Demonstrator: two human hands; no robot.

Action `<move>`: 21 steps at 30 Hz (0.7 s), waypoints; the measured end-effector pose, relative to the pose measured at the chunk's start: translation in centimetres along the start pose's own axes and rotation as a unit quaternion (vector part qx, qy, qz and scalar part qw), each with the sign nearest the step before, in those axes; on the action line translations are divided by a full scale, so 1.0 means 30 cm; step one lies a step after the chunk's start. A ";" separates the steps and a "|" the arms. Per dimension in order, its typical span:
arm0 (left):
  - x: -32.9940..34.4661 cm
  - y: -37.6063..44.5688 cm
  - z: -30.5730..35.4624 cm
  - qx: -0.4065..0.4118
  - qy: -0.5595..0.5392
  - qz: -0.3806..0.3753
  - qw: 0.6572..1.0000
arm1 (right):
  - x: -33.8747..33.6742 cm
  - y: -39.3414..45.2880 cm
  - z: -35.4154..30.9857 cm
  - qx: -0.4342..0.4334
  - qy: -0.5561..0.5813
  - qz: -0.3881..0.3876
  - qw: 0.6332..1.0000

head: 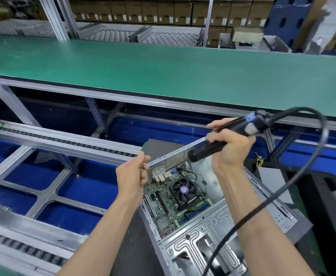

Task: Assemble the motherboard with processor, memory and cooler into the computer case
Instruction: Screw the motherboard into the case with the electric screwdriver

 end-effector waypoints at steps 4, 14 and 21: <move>0.003 0.102 0.120 0.160 0.444 0.061 0.879 | 0.084 -0.086 0.115 -0.017 -0.122 -0.100 0.987; 0.007 0.178 0.070 0.173 0.532 -0.025 0.828 | 0.147 -0.161 0.291 0.008 -0.170 -0.164 0.972; 0.002 0.197 0.053 0.154 0.436 -0.070 0.884 | 0.154 -0.168 0.365 0.020 -0.146 -0.173 0.974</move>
Point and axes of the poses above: each hand's wrist, its own y-axis towards the middle knuckle, its own x-axis out of the palm, z = x × y, the point moved 7 cm from there along y, towards the middle knuckle, and after that the axes turned 1 degree about -x, right-handed, at the moved point
